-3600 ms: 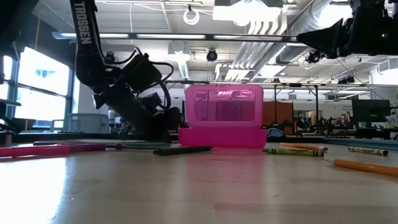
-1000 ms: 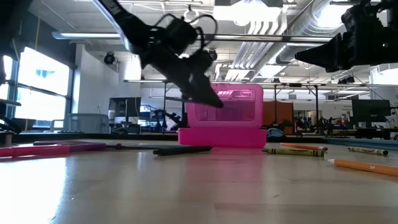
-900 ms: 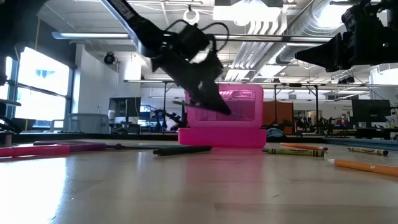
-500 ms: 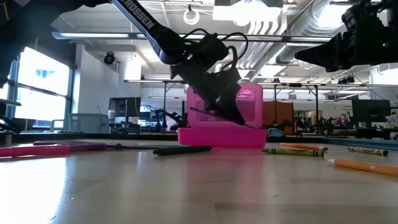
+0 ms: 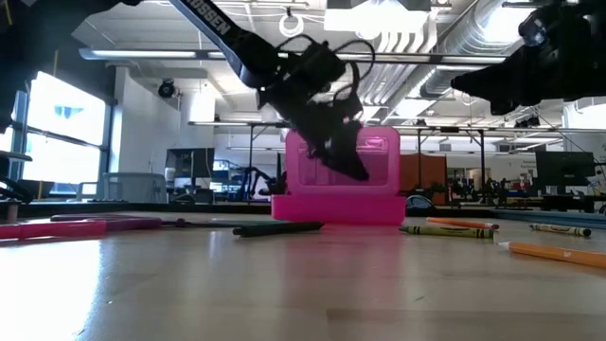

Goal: Pick & place school supplies into a supply box
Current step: Put the top yellow pencil into the pink supply box

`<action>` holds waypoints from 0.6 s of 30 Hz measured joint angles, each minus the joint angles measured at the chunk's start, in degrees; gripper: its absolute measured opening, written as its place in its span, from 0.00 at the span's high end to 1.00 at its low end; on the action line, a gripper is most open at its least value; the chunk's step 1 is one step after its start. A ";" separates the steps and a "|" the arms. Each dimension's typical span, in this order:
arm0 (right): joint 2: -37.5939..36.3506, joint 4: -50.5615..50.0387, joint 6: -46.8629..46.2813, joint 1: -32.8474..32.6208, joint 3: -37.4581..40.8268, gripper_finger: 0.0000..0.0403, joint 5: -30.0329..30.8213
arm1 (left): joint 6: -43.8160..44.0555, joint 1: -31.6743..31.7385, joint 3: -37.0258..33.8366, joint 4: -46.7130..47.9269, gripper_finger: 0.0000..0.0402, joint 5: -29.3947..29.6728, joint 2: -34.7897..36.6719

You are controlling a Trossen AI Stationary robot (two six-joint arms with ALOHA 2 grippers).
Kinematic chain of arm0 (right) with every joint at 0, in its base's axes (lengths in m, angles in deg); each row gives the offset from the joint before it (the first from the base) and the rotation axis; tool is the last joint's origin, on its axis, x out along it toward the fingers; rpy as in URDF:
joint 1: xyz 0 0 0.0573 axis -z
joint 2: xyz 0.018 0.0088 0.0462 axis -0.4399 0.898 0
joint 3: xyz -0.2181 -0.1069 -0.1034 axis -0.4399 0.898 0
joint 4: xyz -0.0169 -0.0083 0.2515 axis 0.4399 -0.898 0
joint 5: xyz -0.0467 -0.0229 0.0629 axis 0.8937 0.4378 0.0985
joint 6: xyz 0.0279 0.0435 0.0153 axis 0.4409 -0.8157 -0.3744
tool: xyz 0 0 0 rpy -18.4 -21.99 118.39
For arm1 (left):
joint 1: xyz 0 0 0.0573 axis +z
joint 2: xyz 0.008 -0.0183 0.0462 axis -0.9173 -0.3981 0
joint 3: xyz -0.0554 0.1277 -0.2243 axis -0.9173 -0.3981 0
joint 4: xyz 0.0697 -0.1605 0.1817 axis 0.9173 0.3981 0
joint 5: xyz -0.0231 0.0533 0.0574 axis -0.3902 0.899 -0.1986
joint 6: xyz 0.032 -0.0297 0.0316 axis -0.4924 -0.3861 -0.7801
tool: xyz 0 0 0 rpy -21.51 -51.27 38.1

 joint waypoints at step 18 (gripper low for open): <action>13.90 -8.89 -13.57 -3.37 -1.47 0.78 26.18 | -2.45 0.02 0.05 5.71 0.77 -3.80 12.30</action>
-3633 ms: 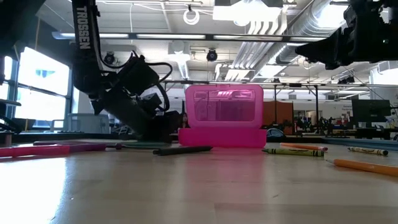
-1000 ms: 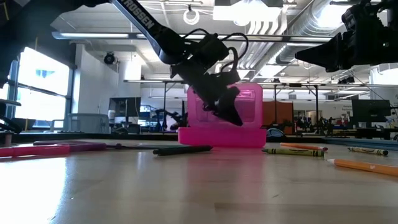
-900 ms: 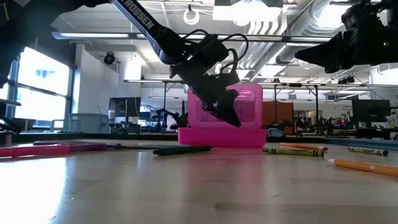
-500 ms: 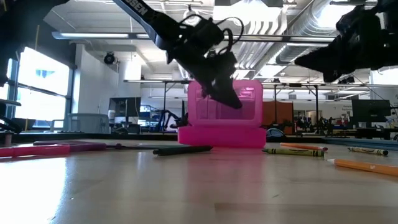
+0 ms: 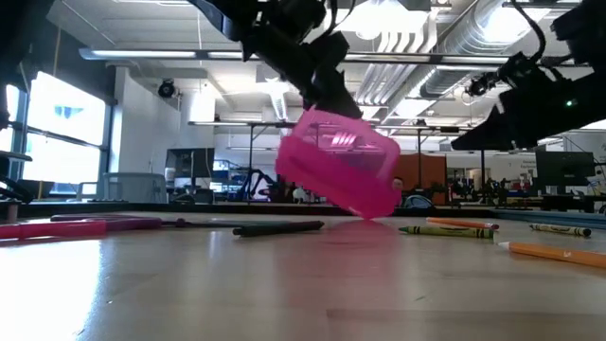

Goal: Pick & place school supplies into a supply box
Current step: Put the top yellow pencil into the pink supply box

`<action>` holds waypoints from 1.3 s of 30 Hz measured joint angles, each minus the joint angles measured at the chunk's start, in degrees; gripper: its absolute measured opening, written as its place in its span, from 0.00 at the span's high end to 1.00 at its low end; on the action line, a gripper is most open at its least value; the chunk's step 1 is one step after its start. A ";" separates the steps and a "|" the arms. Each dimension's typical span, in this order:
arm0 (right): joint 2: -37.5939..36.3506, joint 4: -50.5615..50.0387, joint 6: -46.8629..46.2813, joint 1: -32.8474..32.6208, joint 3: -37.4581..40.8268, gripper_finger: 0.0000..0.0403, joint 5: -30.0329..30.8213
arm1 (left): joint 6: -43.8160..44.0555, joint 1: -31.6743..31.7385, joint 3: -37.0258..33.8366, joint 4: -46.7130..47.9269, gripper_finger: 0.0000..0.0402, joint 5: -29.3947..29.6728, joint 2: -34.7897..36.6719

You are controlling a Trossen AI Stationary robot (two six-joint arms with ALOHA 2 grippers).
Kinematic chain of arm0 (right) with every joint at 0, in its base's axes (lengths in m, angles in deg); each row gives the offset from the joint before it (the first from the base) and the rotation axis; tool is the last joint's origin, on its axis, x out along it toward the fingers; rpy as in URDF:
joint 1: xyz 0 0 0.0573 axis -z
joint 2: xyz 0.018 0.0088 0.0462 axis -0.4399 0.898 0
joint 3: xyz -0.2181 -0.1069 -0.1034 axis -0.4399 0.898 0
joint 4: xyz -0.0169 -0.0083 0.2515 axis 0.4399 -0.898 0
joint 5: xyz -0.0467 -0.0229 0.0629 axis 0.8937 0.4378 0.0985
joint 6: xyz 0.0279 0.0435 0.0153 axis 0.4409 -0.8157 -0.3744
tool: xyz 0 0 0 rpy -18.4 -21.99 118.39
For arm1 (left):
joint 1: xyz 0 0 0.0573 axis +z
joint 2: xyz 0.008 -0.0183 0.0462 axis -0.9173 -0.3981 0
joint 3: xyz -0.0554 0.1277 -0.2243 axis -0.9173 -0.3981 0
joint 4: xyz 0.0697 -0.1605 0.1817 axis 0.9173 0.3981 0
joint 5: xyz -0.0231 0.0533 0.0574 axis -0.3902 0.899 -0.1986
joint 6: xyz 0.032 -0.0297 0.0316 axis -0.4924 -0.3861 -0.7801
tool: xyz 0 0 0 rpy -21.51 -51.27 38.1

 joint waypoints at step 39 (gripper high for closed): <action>58.38 3.40 -40.91 16.86 -14.39 0.72 3.13 | 4.44 -0.13 -0.04 7.19 0.77 5.28 12.81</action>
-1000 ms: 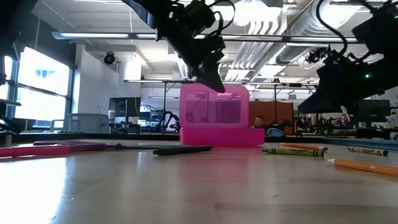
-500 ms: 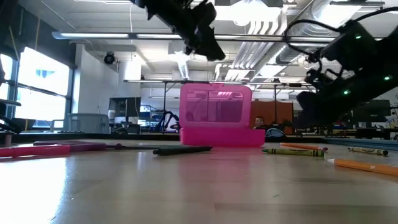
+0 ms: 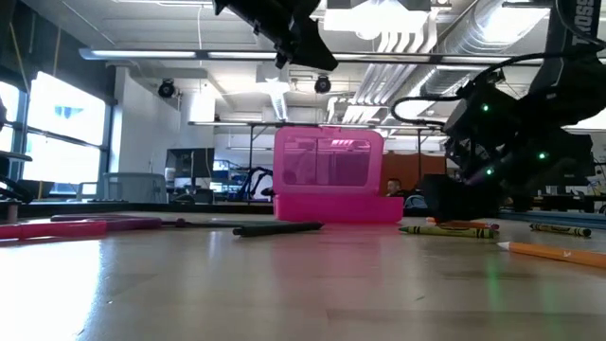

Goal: Pick & place school supplies into a supply box
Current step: Put the top yellow pencil into the pink supply box

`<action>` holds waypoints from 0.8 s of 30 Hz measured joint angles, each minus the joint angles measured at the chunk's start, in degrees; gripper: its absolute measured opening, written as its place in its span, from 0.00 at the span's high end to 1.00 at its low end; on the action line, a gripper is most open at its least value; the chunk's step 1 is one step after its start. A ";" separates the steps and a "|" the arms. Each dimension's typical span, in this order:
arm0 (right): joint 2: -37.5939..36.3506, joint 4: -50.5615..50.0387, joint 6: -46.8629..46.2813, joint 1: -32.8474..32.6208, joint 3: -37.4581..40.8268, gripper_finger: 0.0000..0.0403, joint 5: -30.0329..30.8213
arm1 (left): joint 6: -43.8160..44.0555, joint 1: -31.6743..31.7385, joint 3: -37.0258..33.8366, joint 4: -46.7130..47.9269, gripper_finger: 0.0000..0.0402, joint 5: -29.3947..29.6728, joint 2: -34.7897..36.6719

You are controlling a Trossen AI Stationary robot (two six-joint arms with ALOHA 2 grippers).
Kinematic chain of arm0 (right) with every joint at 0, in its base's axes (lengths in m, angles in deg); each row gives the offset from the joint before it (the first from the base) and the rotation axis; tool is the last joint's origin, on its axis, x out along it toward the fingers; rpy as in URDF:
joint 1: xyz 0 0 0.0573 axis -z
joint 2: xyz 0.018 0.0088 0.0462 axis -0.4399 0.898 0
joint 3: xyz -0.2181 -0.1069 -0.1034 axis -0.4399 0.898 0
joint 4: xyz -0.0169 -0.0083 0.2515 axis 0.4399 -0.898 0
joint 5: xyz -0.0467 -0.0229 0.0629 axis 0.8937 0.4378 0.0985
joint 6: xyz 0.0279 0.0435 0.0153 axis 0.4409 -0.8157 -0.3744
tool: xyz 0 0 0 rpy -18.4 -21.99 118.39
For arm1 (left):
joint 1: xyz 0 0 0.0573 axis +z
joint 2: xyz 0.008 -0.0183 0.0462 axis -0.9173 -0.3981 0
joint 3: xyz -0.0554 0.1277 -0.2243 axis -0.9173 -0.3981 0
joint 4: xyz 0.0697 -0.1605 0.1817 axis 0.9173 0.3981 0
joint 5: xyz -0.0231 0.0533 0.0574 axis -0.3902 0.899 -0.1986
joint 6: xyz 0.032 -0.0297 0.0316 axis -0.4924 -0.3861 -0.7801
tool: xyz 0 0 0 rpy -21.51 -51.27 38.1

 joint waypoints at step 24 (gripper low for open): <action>-13.28 16.90 25.23 -10.11 0.30 0.99 6.81 | 0.15 0.09 0.02 3.87 0.77 -2.61 14.49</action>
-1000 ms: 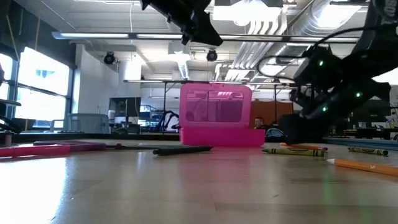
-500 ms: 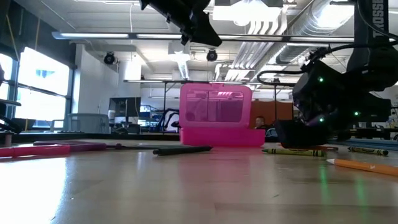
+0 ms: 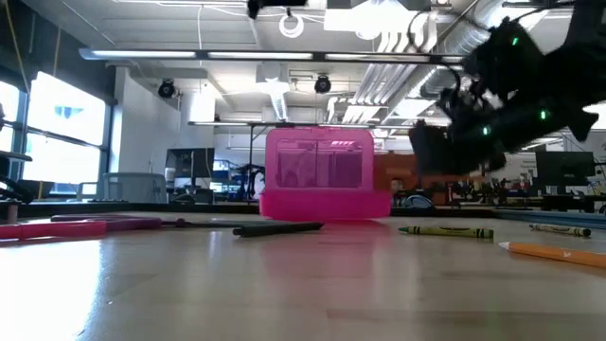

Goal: Pick & place school supplies into a supply box
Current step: Put the top yellow pencil into the pink supply box

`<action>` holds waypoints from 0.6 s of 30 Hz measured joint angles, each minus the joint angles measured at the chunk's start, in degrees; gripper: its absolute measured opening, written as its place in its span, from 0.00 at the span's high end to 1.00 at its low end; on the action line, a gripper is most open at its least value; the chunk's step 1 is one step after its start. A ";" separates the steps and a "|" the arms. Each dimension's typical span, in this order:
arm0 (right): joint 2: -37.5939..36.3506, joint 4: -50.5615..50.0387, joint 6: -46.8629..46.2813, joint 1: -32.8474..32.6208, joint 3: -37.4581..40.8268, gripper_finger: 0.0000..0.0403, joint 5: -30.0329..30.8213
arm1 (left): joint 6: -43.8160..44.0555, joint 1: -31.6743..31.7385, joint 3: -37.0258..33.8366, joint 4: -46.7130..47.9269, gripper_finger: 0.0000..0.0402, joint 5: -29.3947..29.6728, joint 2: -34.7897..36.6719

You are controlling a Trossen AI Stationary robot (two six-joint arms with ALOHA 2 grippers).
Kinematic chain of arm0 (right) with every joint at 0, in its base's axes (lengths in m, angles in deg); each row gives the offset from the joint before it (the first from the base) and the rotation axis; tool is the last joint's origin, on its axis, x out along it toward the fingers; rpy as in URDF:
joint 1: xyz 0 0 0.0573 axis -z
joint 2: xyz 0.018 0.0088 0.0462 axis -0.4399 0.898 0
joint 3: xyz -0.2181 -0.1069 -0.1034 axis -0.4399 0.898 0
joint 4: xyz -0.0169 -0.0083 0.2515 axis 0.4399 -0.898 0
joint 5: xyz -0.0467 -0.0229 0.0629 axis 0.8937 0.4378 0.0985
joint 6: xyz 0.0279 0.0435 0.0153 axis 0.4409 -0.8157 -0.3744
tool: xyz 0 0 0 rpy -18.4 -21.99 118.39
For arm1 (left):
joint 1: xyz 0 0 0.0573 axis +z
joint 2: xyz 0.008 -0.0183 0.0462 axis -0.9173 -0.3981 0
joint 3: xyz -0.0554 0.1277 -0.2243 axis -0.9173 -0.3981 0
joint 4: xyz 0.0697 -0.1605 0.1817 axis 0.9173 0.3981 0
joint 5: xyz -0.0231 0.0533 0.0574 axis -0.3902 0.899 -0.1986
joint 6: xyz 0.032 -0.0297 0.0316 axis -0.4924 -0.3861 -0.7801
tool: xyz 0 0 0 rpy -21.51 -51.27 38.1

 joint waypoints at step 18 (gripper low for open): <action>12.02 -26.90 38.02 19.69 -34.51 1.00 -36.89 | 0.24 0.00 -0.02 2.10 0.77 -4.93 4.50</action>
